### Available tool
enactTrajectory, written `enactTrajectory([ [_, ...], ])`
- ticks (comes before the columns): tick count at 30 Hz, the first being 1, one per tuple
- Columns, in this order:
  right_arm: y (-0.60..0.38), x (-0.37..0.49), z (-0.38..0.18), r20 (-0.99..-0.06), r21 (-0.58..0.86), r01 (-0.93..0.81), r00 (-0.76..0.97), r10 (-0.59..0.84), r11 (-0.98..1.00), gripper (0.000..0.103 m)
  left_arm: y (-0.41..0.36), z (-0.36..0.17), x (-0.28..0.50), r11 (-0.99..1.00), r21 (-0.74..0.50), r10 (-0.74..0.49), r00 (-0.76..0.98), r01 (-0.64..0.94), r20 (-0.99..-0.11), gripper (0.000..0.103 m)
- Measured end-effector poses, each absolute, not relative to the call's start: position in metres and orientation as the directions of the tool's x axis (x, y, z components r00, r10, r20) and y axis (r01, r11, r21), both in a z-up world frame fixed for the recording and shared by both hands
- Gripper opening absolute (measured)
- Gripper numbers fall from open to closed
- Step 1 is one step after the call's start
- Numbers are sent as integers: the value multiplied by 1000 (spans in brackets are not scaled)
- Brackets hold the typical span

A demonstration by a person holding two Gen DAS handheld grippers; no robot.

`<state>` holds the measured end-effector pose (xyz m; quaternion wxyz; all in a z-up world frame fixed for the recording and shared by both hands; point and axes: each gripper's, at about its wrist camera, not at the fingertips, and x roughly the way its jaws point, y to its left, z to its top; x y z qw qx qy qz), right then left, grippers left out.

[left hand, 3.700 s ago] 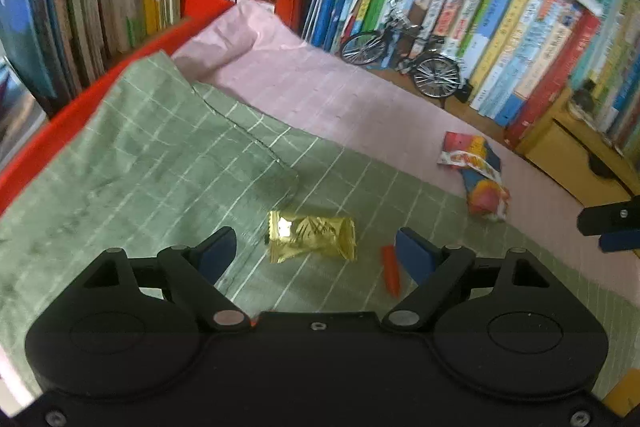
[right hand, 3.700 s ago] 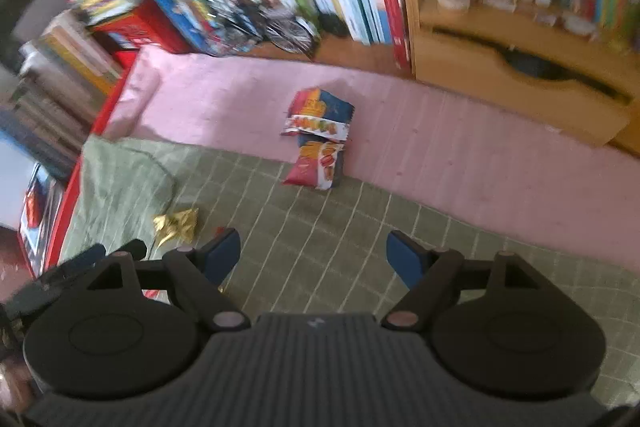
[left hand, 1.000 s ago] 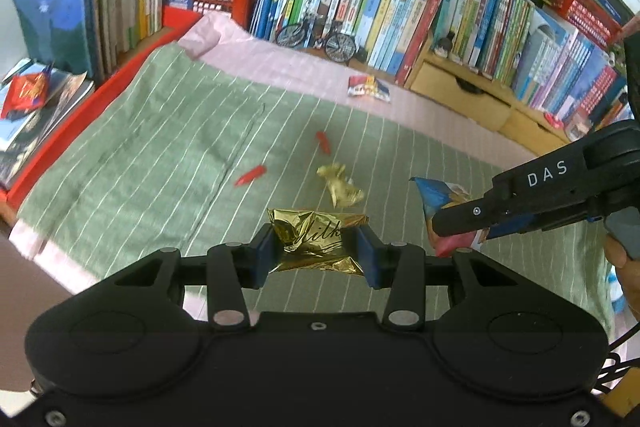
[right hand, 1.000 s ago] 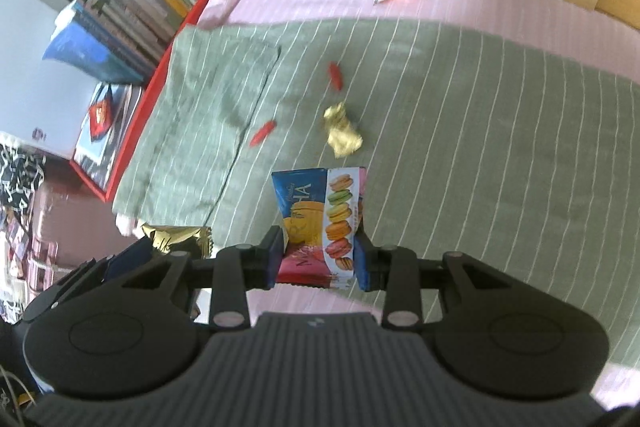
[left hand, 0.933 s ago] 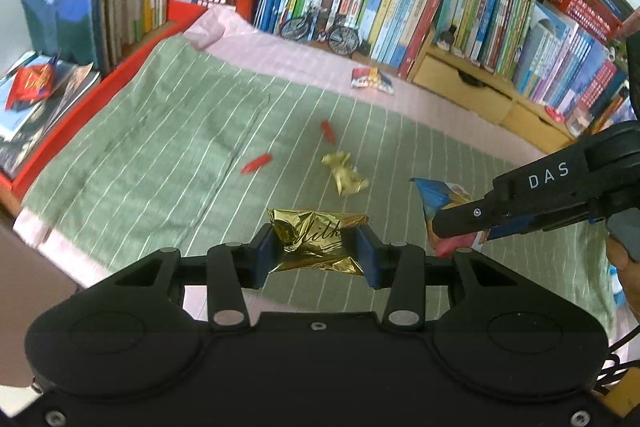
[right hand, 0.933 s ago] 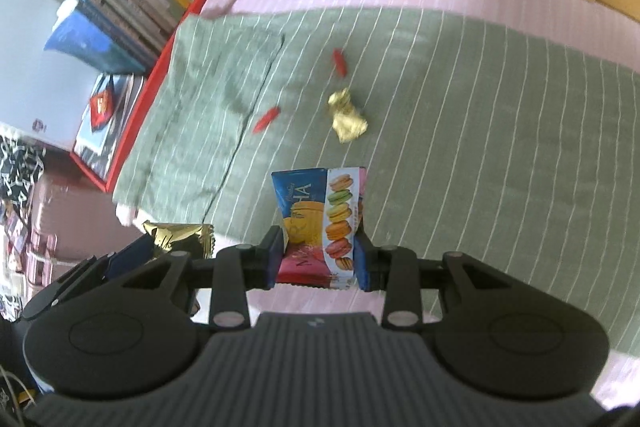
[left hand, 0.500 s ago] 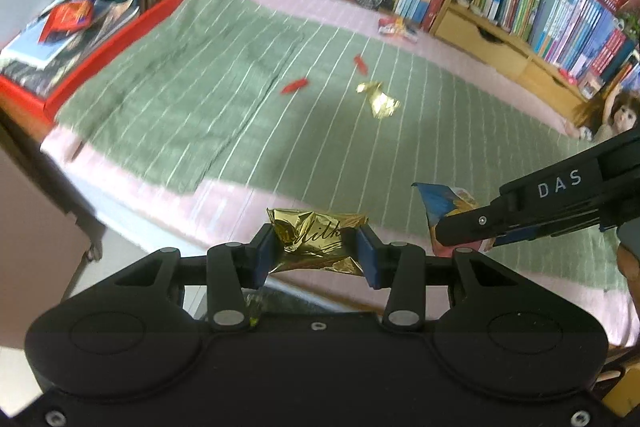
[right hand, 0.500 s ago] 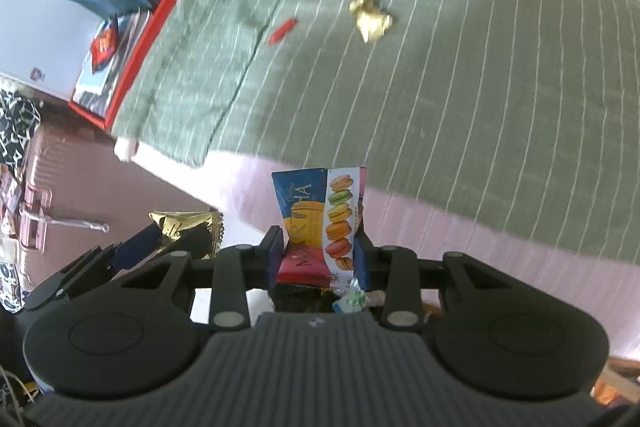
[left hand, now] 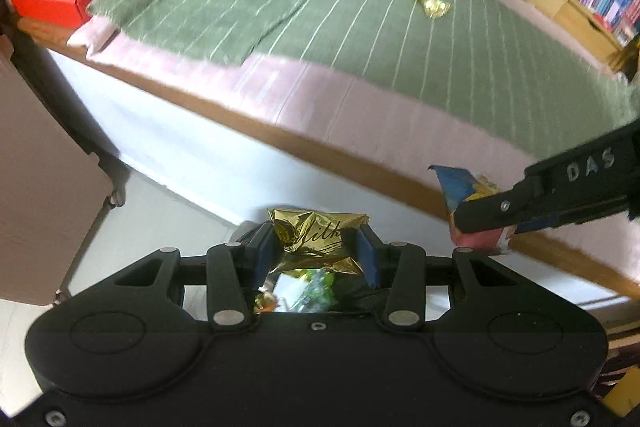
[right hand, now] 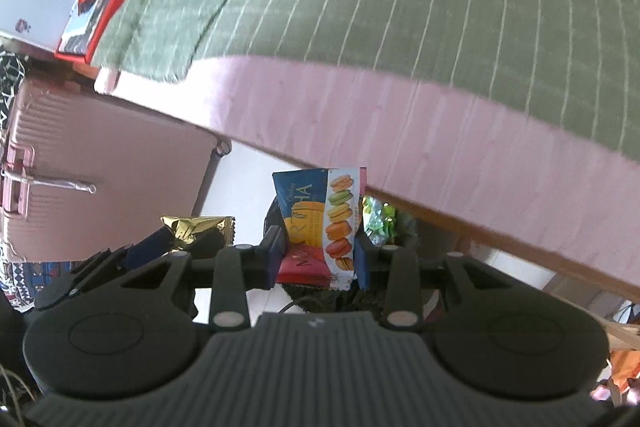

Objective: Collect trash
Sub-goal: 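Carry the snack packet and gold wrapper over the black bin, then open both grippers to drop the packet and wrapper into the bin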

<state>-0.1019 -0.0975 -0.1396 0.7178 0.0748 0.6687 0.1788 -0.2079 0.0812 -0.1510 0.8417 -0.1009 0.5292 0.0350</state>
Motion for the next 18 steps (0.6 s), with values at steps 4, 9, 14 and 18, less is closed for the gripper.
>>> enactTrajectory([
  [4,-95,-114,-159,-930,356,-149,39,365,922,43,85,-178,-224,976,-125,-43,404,-179,-914,42],
  [9,-90,-127,-182,-932,356,-162,13,362,920,44,94,-204,-240,959,-171,-76,379,-225,-922,42],
  [14,-85,-132,-213,-939,340,-178,-12,344,923,44,98,-228,-240,955,-173,-78,357,-242,-931,43],
  [18,-80,-134,-234,-938,345,-176,-40,344,922,44,101,-243,-238,949,-176,-79,340,-262,-937,44],
])
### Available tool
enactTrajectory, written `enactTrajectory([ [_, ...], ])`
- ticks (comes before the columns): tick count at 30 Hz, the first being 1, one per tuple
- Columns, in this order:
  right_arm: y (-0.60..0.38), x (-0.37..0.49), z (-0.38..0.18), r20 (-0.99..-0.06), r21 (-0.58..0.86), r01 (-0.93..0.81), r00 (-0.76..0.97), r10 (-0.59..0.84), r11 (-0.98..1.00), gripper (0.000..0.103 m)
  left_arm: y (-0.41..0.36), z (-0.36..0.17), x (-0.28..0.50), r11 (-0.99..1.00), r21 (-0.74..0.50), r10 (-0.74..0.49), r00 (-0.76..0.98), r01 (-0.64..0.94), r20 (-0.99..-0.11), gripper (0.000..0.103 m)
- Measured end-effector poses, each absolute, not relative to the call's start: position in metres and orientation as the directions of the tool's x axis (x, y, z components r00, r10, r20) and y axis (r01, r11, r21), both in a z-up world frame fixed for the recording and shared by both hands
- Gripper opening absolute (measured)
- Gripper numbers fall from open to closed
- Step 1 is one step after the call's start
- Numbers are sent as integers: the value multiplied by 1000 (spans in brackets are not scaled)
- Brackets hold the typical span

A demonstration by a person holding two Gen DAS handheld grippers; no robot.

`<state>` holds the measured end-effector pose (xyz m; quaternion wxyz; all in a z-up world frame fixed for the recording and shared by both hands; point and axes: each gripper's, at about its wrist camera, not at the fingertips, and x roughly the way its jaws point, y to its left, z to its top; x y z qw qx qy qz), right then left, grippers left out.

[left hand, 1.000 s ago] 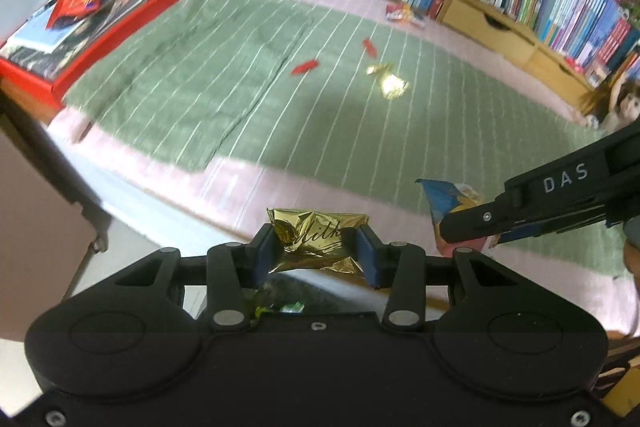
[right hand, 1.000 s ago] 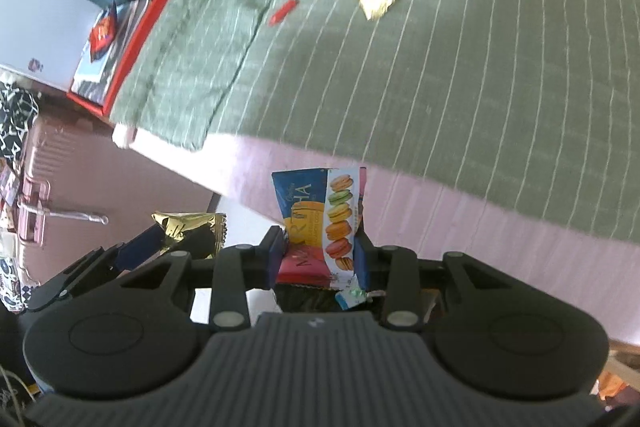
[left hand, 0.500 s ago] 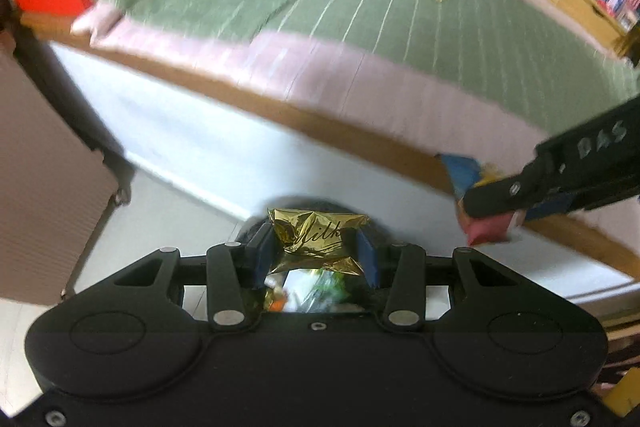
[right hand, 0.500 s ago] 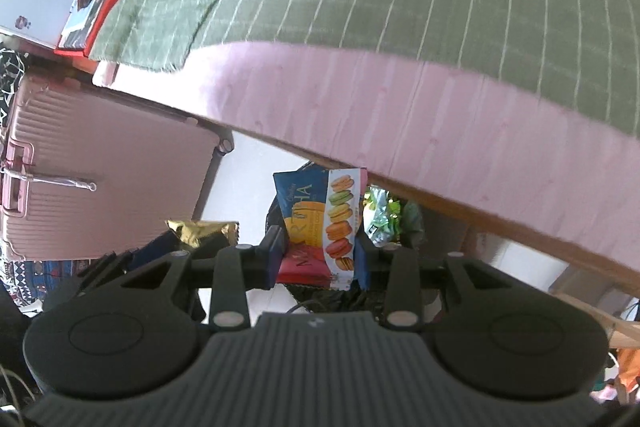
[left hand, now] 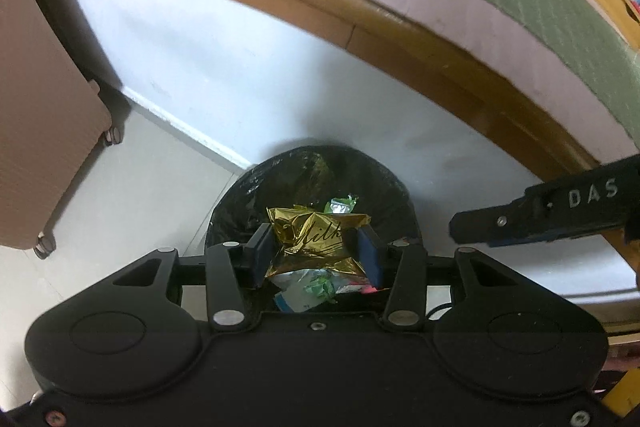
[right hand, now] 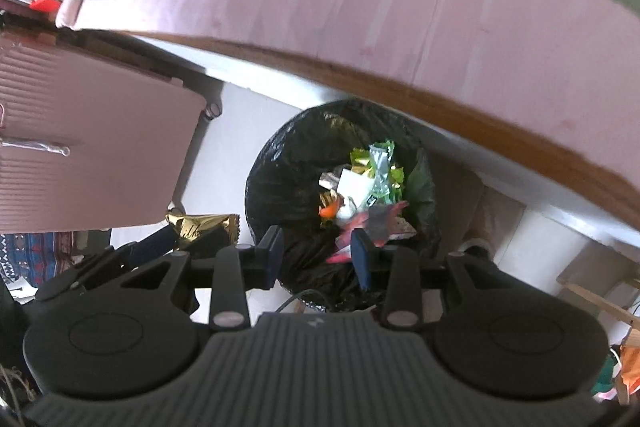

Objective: Collect trash
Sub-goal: 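Open both grippers to drop the packet and wrapper into the bin, then move both open grippers back over the bed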

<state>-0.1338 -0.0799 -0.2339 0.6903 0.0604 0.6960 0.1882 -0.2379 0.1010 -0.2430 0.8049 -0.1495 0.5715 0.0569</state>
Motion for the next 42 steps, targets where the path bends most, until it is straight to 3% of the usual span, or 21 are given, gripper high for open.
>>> enactTrajectory([
  [5,-75,-131,-247,-940,341,-179,-46,338,923,45,98,-254,-232,951,-169,-76,332,-259,-940,48],
  [7,-76,-129,-246,-939,343,-181,-39,342,922,59,96,-257,-229,952,-168,-78,329,-257,-941,55],
  [9,-76,-127,-245,-937,347,-184,-34,347,920,61,95,-257,-227,950,-171,-81,323,-261,-943,67],
  [14,-75,-123,-241,-935,351,-201,-26,353,915,64,91,-254,-223,950,-157,-63,329,-269,-942,76],
  [29,-93,-115,-190,-910,390,-222,56,411,894,71,101,-203,-215,950,-139,-24,376,-281,-926,80],
  [42,-137,-80,-92,-848,362,-245,314,427,899,76,92,-109,-151,973,-128,0,557,-191,-831,86],
])
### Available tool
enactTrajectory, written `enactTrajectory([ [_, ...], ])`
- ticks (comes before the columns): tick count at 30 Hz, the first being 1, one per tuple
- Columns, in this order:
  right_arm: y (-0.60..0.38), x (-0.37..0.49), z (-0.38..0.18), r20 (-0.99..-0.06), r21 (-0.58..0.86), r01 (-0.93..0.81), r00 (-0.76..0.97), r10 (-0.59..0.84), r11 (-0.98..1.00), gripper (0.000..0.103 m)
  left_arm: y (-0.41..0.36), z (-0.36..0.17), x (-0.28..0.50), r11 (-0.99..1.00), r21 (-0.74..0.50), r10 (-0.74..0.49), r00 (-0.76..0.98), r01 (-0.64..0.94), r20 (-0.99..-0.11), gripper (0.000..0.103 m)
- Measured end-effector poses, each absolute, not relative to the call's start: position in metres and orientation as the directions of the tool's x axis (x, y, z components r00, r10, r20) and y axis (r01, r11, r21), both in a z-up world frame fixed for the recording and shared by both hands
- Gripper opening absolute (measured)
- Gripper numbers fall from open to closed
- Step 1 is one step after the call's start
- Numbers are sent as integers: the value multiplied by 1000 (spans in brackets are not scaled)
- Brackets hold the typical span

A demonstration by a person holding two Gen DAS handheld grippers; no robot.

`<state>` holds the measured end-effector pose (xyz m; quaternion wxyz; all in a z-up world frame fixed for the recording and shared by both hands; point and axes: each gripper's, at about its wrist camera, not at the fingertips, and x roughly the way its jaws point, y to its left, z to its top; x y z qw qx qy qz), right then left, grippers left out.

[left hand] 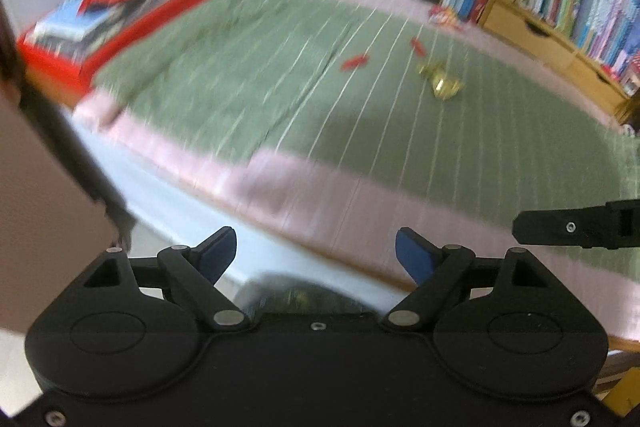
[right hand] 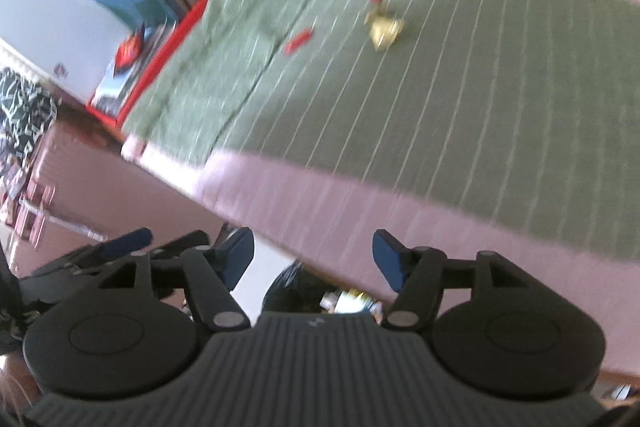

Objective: Collect trash
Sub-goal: 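Move both open grippers back over the bed, then grasp the red candy piece with the left gripper while the right grasps the gold foil wrapper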

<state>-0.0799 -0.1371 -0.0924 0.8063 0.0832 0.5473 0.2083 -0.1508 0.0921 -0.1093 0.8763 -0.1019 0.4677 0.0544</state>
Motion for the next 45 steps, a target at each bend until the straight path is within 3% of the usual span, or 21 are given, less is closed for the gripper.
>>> enactTrajectory([
  [12,-164,-18,-52,-815,241,-263,468,342,934,77,83,-77,-54,983,-92,26,623,-156,-781,87],
  [20,-162,46,-62,-814,229,-263,476,333,937,77,98,-85,27,967,-165,-6,628,-194,-778,86],
  [31,-134,116,-116,-874,201,-335,363,323,920,77,85,-150,111,980,-124,-22,541,-153,-841,62],
  [37,-123,143,-137,-895,201,-355,312,318,913,77,74,-178,140,992,-76,-17,487,-101,-873,41],
  [39,-118,149,-143,-899,207,-363,295,323,908,77,73,-186,145,992,-77,-22,465,-100,-885,18],
  [40,-116,152,-146,-901,210,-370,285,326,905,77,73,-189,146,991,-79,-23,452,-104,-892,15],
  [45,-104,162,-160,-910,199,-419,255,326,886,77,67,-190,142,993,-60,-6,467,-102,-884,10],
])
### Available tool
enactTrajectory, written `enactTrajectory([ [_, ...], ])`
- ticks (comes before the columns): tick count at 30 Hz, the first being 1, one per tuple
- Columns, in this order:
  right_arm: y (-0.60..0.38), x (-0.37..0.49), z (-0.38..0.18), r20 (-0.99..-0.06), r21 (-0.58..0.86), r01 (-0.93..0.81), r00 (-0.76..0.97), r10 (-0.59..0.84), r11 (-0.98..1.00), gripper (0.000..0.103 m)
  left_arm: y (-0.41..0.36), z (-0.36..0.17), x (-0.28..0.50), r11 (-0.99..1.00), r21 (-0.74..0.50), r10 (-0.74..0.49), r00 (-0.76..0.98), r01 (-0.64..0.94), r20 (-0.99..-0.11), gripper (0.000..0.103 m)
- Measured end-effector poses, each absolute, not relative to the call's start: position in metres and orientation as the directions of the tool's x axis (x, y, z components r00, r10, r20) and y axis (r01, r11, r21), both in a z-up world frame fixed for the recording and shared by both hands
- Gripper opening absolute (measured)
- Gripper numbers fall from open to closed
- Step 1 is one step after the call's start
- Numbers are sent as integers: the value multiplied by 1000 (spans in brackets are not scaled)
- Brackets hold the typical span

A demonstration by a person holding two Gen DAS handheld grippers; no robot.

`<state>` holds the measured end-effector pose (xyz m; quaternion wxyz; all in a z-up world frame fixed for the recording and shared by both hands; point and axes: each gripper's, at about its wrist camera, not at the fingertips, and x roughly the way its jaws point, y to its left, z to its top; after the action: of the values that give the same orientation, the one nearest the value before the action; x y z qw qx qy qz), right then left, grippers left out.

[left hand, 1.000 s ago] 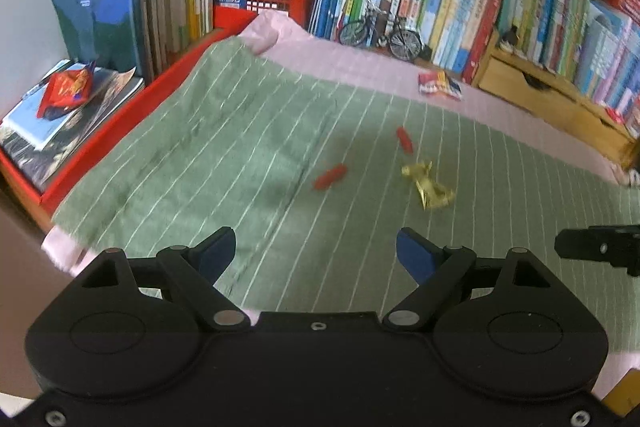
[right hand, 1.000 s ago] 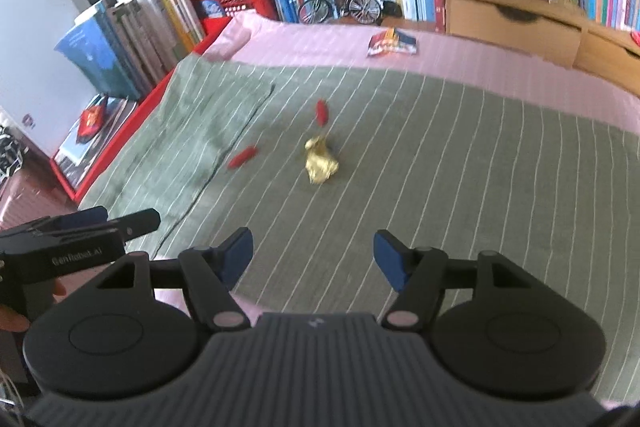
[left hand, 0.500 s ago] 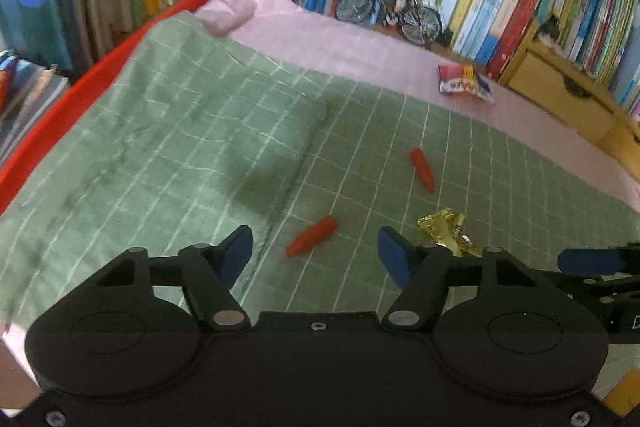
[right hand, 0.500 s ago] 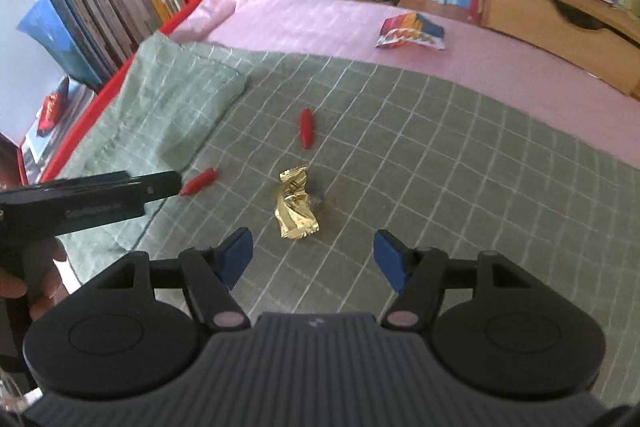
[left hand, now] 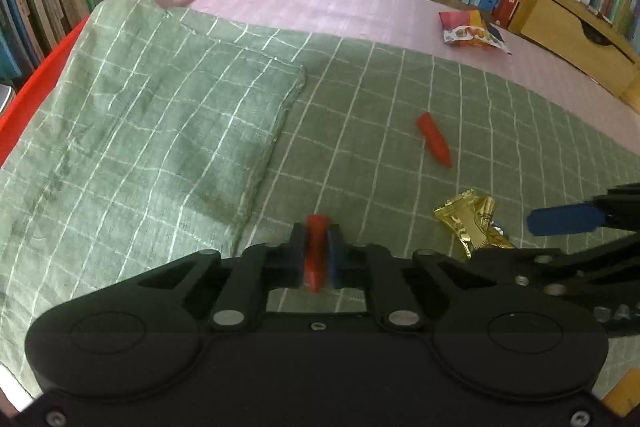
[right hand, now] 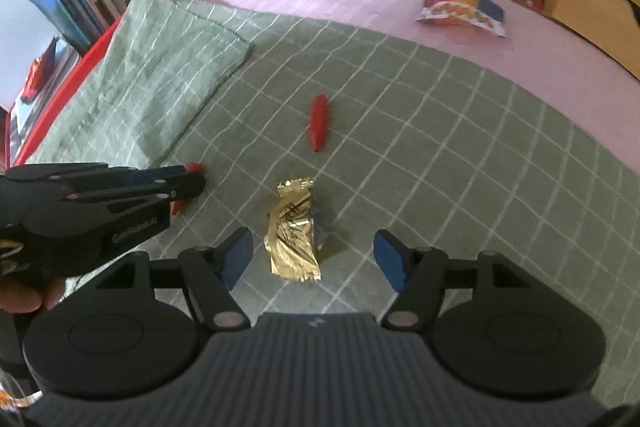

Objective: Collect trash
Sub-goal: 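Grasp the red candy piece with the left gripper while the right grasps the gold foil wrapper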

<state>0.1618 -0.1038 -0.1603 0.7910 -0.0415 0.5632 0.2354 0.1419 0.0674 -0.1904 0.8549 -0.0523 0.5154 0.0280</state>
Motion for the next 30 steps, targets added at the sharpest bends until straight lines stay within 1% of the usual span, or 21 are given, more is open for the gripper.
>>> enactTrajectory([
  [4,-99,168,-170,-914,224,-420,222,339,879,75,68,-186,141,991,-57,6,466,-120,-885,10],
  [6,-99,169,-171,-908,233,-431,224,353,872,60,68,-184,139,989,-55,14,469,-134,-883,10],
  [7,-99,170,-170,-907,235,-435,223,357,869,55,68,-182,139,988,-58,15,470,-140,-883,10],
  [8,-99,170,-170,-906,236,-434,226,358,870,44,69,-181,139,988,-60,15,471,-145,-882,10],
  [9,-100,170,-169,-905,241,-430,224,362,870,39,69,-180,138,987,-60,17,473,-149,-881,10],
  [10,-102,171,-168,-904,249,-424,221,366,871,38,68,-179,138,987,-59,20,475,-151,-880,10],
  [11,-103,171,-168,-901,257,-418,222,372,871,34,68,-177,137,986,-61,20,477,-153,-879,10],
  [20,-115,162,-155,-882,281,-392,254,397,876,32,66,-161,129,978,-88,18,497,-188,-868,10],
  [30,-133,137,-130,-869,258,-369,315,381,893,32,51,-146,102,976,-134,-24,531,-170,-847,10],
])
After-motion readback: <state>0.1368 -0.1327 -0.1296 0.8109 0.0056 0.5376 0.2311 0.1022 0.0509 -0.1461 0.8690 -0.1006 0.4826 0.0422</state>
